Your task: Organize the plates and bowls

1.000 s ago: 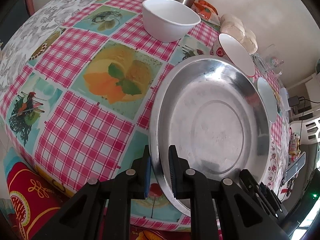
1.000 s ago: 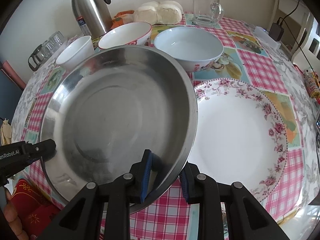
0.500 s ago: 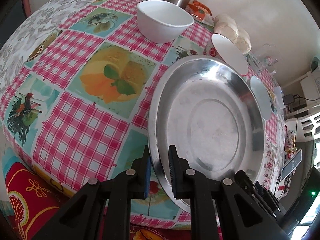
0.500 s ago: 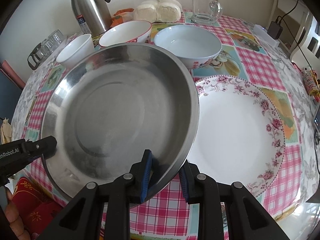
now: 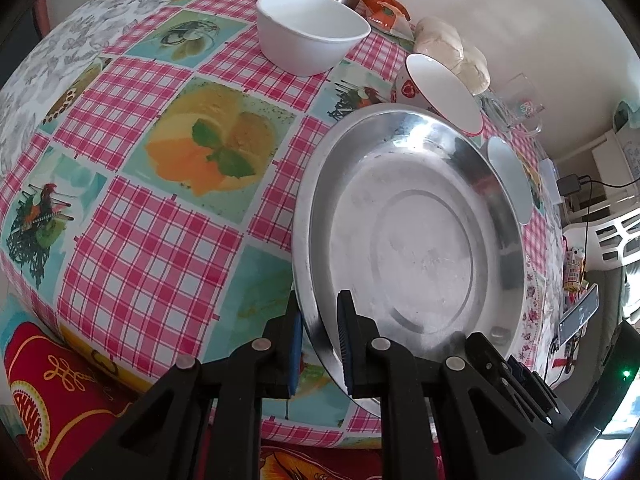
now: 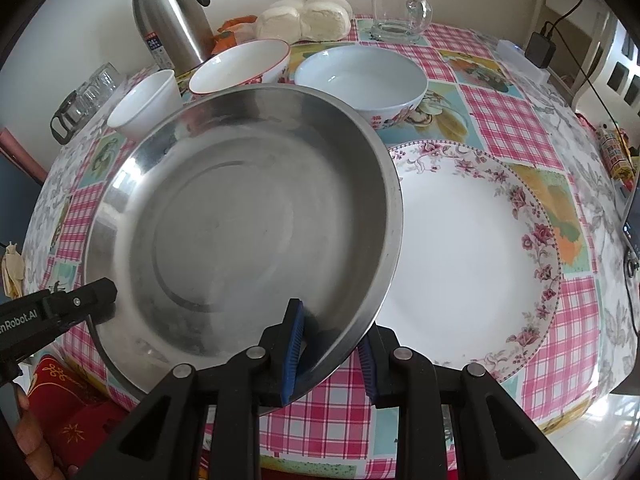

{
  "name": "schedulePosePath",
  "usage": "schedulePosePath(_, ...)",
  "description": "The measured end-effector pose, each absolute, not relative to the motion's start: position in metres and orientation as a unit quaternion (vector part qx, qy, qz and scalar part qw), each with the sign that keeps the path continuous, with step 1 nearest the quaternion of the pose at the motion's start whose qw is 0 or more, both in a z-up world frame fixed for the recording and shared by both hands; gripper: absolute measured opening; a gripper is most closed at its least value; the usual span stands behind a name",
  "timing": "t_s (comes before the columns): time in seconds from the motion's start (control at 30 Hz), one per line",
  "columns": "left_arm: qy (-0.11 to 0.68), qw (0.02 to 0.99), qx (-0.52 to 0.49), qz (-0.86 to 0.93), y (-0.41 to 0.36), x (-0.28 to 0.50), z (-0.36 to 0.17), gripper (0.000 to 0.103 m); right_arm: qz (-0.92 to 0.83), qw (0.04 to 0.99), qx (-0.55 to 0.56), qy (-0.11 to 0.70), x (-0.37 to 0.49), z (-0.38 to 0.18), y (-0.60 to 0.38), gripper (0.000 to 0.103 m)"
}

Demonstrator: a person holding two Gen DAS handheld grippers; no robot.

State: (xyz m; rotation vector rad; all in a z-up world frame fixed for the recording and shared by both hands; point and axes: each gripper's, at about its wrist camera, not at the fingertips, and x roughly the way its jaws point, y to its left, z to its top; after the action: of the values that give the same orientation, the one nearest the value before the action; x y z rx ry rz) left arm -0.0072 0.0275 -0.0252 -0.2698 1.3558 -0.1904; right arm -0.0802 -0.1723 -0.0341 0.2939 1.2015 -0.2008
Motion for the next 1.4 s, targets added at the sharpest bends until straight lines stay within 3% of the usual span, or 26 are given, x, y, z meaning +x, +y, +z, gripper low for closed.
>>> schedulePosePath(1.4, 0.614, 0.77, -0.158, -0.078, 0.046, -0.008, -0.014, 0.015, -0.085, 0.807, 0.134, 0.568, -0.081, -0.037, -0.164, 0.031)
